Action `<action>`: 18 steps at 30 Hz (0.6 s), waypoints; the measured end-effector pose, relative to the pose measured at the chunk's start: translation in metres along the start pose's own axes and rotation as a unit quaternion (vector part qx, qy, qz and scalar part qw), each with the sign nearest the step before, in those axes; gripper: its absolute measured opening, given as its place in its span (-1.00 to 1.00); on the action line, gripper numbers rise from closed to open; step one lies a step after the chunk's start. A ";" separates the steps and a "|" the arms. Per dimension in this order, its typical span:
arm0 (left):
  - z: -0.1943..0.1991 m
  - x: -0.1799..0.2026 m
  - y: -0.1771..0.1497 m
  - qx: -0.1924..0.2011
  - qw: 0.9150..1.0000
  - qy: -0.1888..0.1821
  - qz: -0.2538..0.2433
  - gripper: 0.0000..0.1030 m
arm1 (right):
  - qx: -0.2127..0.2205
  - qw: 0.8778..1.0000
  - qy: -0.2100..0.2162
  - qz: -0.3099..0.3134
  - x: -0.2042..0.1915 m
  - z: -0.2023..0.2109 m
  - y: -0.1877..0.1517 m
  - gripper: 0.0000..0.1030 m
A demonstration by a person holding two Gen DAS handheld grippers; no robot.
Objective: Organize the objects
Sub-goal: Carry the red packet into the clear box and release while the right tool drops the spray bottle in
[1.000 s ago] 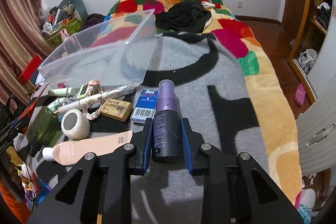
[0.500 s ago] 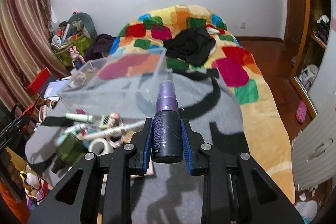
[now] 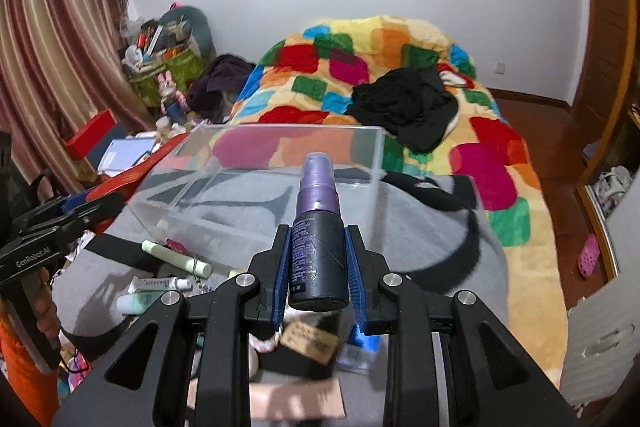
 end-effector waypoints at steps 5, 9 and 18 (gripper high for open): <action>-0.027 0.003 0.011 -0.032 0.999 -0.010 -0.012 0.09 | -0.030 0.999 -0.004 0.012 -0.010 -0.030 0.010 -0.54; -0.046 0.007 0.017 -0.056 0.998 -0.015 -0.023 0.09 | -0.054 0.998 -0.013 0.030 -0.017 -0.051 0.015 -0.54; -0.071 0.016 0.024 -0.096 0.994 -0.028 -0.052 0.10 | -0.106 0.993 -0.028 0.050 -0.023 -0.089 0.014 -0.55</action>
Point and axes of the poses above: each gripper's, at about its wrist camera, not at the fingertips, and z roughly against the way its jaws point, x to its right, y to its top, the point moved 5 cm from there along -z, roughly the way its jaws point, and after that the axes turned 13 degrees about -z, right-handed, at the moved point
